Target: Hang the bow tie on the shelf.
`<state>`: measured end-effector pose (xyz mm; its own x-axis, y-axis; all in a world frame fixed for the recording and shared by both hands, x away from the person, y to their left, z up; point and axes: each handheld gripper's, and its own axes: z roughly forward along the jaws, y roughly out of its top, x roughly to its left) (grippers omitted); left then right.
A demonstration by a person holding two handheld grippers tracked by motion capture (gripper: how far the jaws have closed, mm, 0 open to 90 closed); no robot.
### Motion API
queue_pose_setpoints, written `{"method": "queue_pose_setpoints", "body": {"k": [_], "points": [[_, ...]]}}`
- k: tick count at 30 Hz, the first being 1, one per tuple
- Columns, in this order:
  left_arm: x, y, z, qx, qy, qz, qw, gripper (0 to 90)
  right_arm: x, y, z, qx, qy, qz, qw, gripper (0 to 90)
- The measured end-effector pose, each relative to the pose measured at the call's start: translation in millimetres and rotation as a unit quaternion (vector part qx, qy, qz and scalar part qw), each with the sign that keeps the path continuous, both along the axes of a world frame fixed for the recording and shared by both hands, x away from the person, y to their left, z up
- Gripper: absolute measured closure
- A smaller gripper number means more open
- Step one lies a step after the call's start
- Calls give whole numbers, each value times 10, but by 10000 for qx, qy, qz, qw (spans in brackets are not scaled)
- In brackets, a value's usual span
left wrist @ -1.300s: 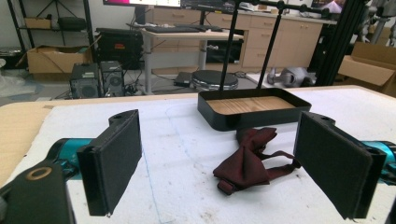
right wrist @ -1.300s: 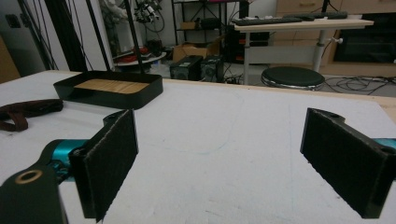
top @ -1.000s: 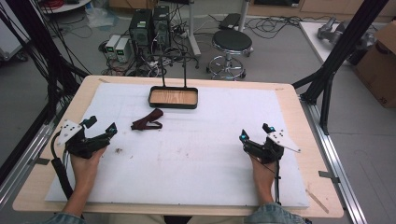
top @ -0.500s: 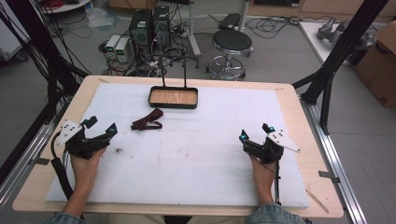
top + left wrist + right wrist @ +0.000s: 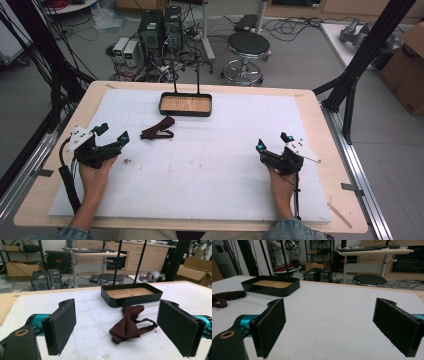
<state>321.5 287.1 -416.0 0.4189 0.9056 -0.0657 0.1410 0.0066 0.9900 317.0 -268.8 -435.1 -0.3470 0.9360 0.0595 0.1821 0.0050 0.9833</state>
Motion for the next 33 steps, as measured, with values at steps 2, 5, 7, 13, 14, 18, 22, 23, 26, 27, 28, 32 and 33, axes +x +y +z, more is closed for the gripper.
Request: {"method": "queue_pose_setpoints", "body": {"k": [2, 5, 7, 13, 14, 18, 22, 23, 26, 27, 28, 32, 33], "points": [[16, -26, -9, 74, -87, -61, 9999, 224, 5, 0, -1, -22, -10, 20, 10000, 104], [50, -73, -13, 304, -112, 16, 9995, 233, 4, 0, 0, -18, -7, 28, 10000, 104], [86, -102, 7, 411, -62, -7, 9991, 225, 3, 8, -1, -15, 1, 28, 10000, 104], [266, -130, 1, 346, -7, -130, 9993, 253, 6, 11, -2, -27, 10, 34, 10000, 103], [266, -130, 1, 346, -7, -130, 9993, 278, 6, 11, -2, -27, 10, 34, 10000, 103], [430, -214, -139, 581, -67, -108, 9982, 350, 8, 13, -2, -40, -1, 51, 10000, 104], [498, -253, -110, 820, 66, -234, 9963, 354, 6, 18, -2, -31, 10, 76, 10000, 103], [555, -266, -70, 766, 125, -298, 9965, 337, 3, 21, -1, -36, 26, 74, 10000, 104], [627, -273, -59, 631, 261, -425, 9968, 336, 3, 21, -2, -44, 29, 75, 10000, 104], [669, -282, -62, 626, 374, -461, 9963, 334, 3, 22, -2, -44, 33, 72, 10000, 103], [755, -303, -75, 623, 580, -541, 9949, 322, 5, 23, -2, -50, 23, 69, 10000, 104], [882, -354, -104, 625, 797, -634, 9928, 328, 5, 28, -2, -62, 17, 76, 10000, 104], [921, -374, -117, 626, 874, -661, 9920, 328, 5, 28, -2, -62, 17, 76, 10000, 104]]}}
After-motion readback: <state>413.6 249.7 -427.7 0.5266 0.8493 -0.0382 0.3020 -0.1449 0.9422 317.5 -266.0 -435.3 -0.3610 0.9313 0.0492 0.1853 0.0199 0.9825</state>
